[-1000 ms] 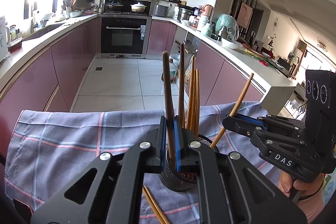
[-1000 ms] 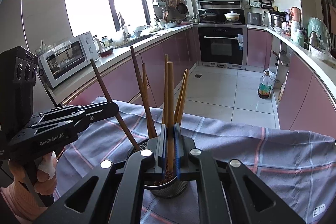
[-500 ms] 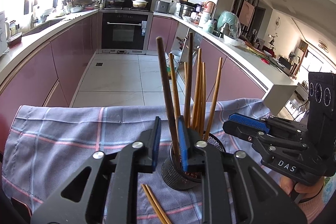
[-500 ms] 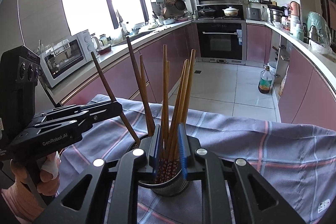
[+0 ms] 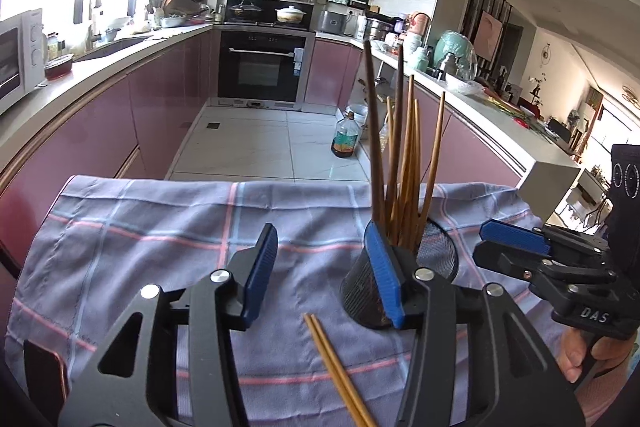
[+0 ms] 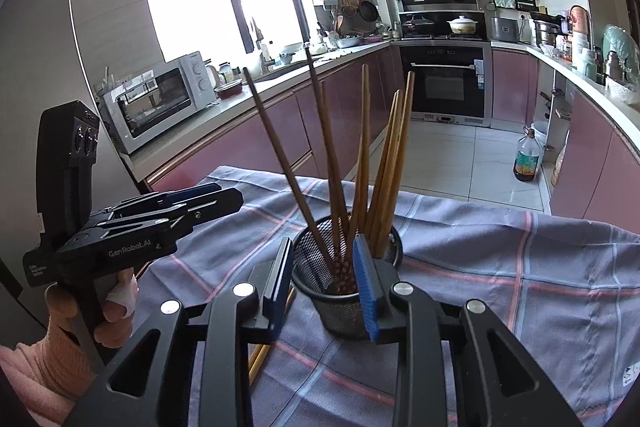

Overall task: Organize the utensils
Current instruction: 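Withdraw both tools back toward the last chopsticks on the cloth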

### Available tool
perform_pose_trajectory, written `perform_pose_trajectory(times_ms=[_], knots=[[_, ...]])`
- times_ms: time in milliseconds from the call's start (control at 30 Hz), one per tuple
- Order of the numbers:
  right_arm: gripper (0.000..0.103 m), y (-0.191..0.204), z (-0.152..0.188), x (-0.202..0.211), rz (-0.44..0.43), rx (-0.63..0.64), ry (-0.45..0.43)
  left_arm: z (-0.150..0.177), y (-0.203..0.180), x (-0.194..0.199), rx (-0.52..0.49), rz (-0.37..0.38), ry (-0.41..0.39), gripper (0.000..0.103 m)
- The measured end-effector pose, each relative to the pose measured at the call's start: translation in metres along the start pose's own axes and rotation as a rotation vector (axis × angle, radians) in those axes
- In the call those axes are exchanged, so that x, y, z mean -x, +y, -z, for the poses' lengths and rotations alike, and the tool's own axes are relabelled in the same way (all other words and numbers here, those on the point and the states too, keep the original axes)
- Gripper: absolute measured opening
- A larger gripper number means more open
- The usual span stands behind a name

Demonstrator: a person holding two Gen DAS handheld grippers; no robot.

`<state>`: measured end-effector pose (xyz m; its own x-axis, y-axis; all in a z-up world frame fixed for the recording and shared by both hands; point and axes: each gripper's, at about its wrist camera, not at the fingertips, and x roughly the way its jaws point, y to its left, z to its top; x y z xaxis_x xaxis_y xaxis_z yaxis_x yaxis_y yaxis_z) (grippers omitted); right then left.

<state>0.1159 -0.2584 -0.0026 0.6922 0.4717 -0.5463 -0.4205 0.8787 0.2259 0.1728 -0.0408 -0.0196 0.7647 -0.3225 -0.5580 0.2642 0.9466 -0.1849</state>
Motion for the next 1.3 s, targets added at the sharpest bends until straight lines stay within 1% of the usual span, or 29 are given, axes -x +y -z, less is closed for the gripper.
perform_pose_trajectory(times_ms=[67,167,333,600,767,1033,1167,1300], knots=[[0.029,0.006,0.007,-0.001,-0.019,0.011,0.017,0.010,0.001,0.003,-0.008,-0.017,0.006,0.049],[0.031,0.017,0.019,-0.006,-0.050,0.028,0.052,0.026,0.003,0.007,-0.025,-0.041,0.021,0.050],[0.031,0.034,0.041,-0.022,-0.088,0.043,0.131,0.048,0.010,0.009,-0.016,-0.048,0.055,0.050],[0.031,0.048,0.068,-0.054,-0.109,0.039,0.253,0.086,0.026,0.005,0.001,-0.059,0.132,0.050],[0.031,0.049,0.084,-0.070,-0.118,0.021,0.316,0.104,0.031,0.001,0.013,-0.059,0.174,0.050],[0.029,0.050,0.093,-0.084,-0.091,0.012,0.365,0.118,0.028,-0.003,0.015,-0.051,0.210,0.050],[0.024,0.052,0.093,-0.086,-0.075,0.022,0.364,0.120,0.025,-0.005,0.009,-0.046,0.217,0.050],[0.022,0.050,0.094,-0.085,-0.066,0.024,0.366,0.119,0.023,-0.006,0.003,-0.039,0.222,0.050]])
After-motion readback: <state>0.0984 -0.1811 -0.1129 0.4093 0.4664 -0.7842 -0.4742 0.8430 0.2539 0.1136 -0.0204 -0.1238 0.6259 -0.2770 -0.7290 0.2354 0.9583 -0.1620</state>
